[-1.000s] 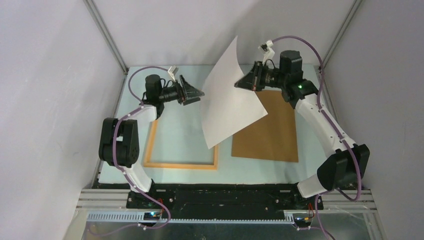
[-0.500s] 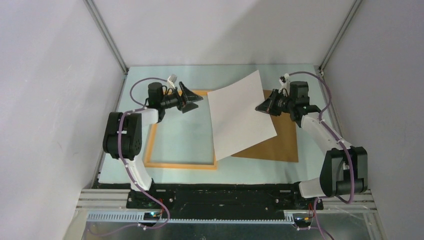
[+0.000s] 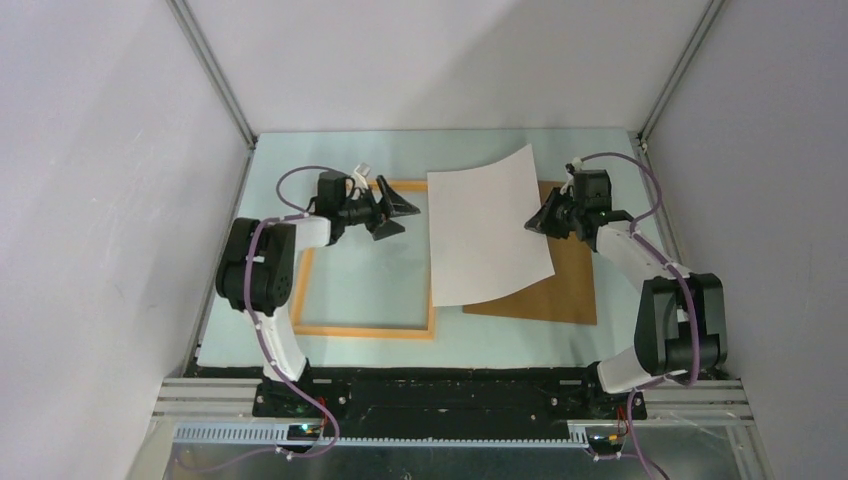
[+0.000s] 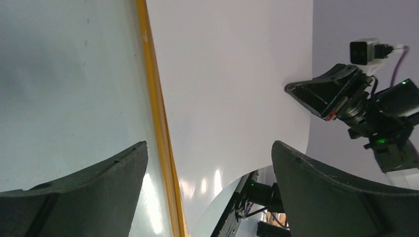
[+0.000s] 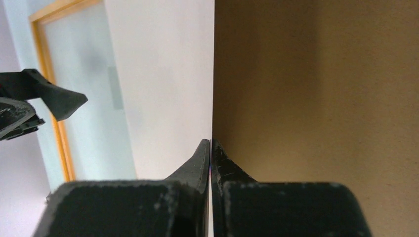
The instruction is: Put the photo into the frame
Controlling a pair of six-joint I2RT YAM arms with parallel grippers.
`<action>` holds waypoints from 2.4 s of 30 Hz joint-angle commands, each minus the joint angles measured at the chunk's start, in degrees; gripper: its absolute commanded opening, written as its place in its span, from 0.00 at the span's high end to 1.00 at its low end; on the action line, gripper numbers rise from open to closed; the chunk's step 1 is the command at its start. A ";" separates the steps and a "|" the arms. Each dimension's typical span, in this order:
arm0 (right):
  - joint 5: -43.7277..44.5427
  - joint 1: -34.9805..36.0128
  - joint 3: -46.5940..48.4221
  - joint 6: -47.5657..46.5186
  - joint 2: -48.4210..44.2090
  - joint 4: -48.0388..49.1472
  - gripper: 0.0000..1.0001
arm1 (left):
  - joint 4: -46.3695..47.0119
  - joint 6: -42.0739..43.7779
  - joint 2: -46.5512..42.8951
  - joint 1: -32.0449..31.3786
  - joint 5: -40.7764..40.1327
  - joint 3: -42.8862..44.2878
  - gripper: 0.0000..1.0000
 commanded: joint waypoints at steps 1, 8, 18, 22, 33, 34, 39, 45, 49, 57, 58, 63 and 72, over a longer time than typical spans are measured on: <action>2.92 -0.99 -0.03 -1.26 2.11 0.53 1.00 | -8.69 6.34 1.72 -1.87 -3.56 4.75 0.00; 0.50 -1.29 -0.05 -0.87 4.75 2.02 1.00 | -16.28 11.28 4.21 -4.18 -5.47 10.98 0.01; -4.84 -1.17 0.00 0.15 7.44 5.33 1.00 | -22.92 15.39 8.97 -6.01 -8.39 18.98 0.08; -5.68 -1.18 -0.01 0.61 8.14 5.99 1.00 | -23.94 15.79 10.59 -6.43 -9.55 20.73 0.08; -7.28 -1.08 -0.10 1.52 10.39 7.51 1.00 | -23.24 15.07 13.18 -8.36 -6.48 22.73 0.18; -7.39 -1.12 -0.09 1.61 10.46 7.56 1.00 | -22.85 14.81 13.28 -8.43 -6.28 22.80 0.20; -7.75 -0.94 -0.13 1.76 10.83 7.76 1.00 | -21.66 13.90 13.57 -8.50 -4.83 22.69 0.29; -7.39 -0.68 -2.99 2.78 10.40 11.28 1.00 | -13.86 10.78 12.70 -8.32 -0.98 19.25 0.38; -6.73 -0.49 -5.12 3.31 9.65 13.98 1.00 | -10.34 9.21 11.25 -8.28 1.06 16.94 0.41; -6.15 -0.33 -7.02 4.03 8.87 15.88 1.00 | -6.80 6.94 8.88 -8.21 1.94 13.82 0.48; -5.97 -0.35 -7.28 4.13 8.68 16.34 1.00 | -6.49 6.65 8.53 -8.16 1.71 12.64 0.49; -5.77 -0.17 -8.32 4.68 8.24 17.48 1.00 | -2.94 5.30 6.00 -7.69 -0.26 8.40 0.54; -5.55 1.11 -9.39 5.37 7.43 18.67 1.00 | 2.47 0.90 6.16 -7.60 -0.52 6.79 0.65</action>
